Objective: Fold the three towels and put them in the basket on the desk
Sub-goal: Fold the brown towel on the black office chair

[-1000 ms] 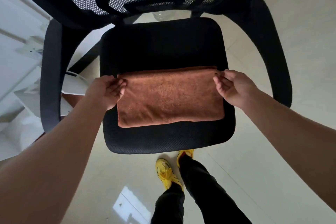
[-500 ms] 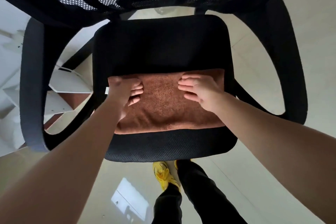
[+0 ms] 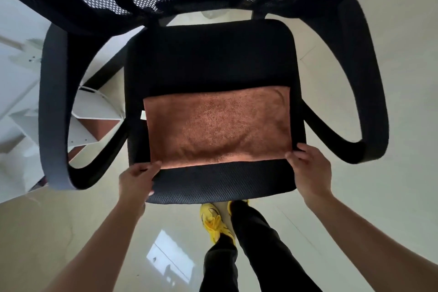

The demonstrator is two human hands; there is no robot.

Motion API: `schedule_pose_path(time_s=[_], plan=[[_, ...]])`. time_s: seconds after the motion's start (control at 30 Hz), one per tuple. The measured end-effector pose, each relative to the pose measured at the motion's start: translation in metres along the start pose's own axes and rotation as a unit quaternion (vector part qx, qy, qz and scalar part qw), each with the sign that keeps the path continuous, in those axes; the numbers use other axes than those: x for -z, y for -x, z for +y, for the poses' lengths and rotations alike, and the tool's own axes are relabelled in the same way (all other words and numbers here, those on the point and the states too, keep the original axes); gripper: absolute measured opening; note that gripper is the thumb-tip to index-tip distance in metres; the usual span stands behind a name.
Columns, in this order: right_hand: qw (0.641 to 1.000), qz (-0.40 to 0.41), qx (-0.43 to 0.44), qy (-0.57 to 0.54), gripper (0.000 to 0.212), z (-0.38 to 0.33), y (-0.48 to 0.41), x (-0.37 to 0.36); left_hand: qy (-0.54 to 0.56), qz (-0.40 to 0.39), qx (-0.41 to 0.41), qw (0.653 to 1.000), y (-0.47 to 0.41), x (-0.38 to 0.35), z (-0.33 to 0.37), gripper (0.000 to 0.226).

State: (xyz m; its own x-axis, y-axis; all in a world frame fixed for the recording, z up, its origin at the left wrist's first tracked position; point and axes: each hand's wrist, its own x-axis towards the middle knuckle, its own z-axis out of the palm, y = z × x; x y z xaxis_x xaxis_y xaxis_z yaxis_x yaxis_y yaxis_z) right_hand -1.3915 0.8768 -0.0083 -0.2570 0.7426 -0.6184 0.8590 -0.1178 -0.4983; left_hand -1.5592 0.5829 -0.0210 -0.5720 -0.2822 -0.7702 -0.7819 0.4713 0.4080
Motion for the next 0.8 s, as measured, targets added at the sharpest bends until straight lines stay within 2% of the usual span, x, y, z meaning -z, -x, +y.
schedule_pose_path(time_s=[0.1,0.23,0.33,0.4,0.43,0.5,0.53,0.6,0.63,0.7,0.73,0.8], plan=[[0.999,-0.010,-0.022,-0.030,0.034,0.007,-0.007,-0.006,0.016,-0.022,-0.023,0.999,-0.003,-0.002,-0.006,0.009],[1.000,-0.007,-0.010,-0.013,0.031,0.008,-0.025,-0.007,-0.040,-0.050,-0.037,0.997,-0.018,0.003,-0.002,0.014],[0.999,0.009,-0.012,0.048,0.024,0.010,-0.029,-0.003,-0.089,-0.029,-0.027,0.995,-0.024,0.008,-0.001,0.017],[0.996,0.010,0.007,0.083,0.026,0.010,-0.025,-0.003,-0.145,0.010,-0.069,0.987,-0.022,0.005,0.002,0.014],[0.995,0.016,0.033,0.097,0.029,0.009,-0.021,-0.004,-0.201,0.050,-0.108,0.972,-0.017,0.004,0.005,0.013],[0.983,0.049,0.138,0.108,0.029,0.006,-0.007,-0.009,-0.278,0.114,-0.202,0.932,-0.001,-0.002,0.011,0.012],[0.972,0.056,0.202,0.104,0.025,0.002,0.000,-0.015,-0.271,0.102,-0.248,0.924,0.007,-0.008,0.014,0.009],[0.956,-0.003,0.282,0.084,0.014,-0.007,0.016,-0.039,-0.253,-0.002,-0.277,0.927,0.020,-0.027,0.016,0.005],[0.956,-0.064,0.279,0.068,0.009,-0.011,0.022,-0.053,-0.252,-0.067,-0.259,0.930,0.023,-0.036,0.015,0.005],[0.968,-0.170,0.185,0.003,0.006,-0.016,0.027,-0.074,-0.220,-0.151,-0.182,0.946,0.024,-0.048,0.008,0.011],[0.974,-0.192,0.112,-0.042,0.009,-0.015,0.022,-0.077,-0.187,-0.148,-0.135,0.962,0.019,-0.048,0.004,0.011],[0.980,-0.174,-0.001,-0.100,0.010,-0.008,0.007,-0.060,-0.133,-0.104,-0.062,0.984,0.009,-0.034,-0.001,0.012]])
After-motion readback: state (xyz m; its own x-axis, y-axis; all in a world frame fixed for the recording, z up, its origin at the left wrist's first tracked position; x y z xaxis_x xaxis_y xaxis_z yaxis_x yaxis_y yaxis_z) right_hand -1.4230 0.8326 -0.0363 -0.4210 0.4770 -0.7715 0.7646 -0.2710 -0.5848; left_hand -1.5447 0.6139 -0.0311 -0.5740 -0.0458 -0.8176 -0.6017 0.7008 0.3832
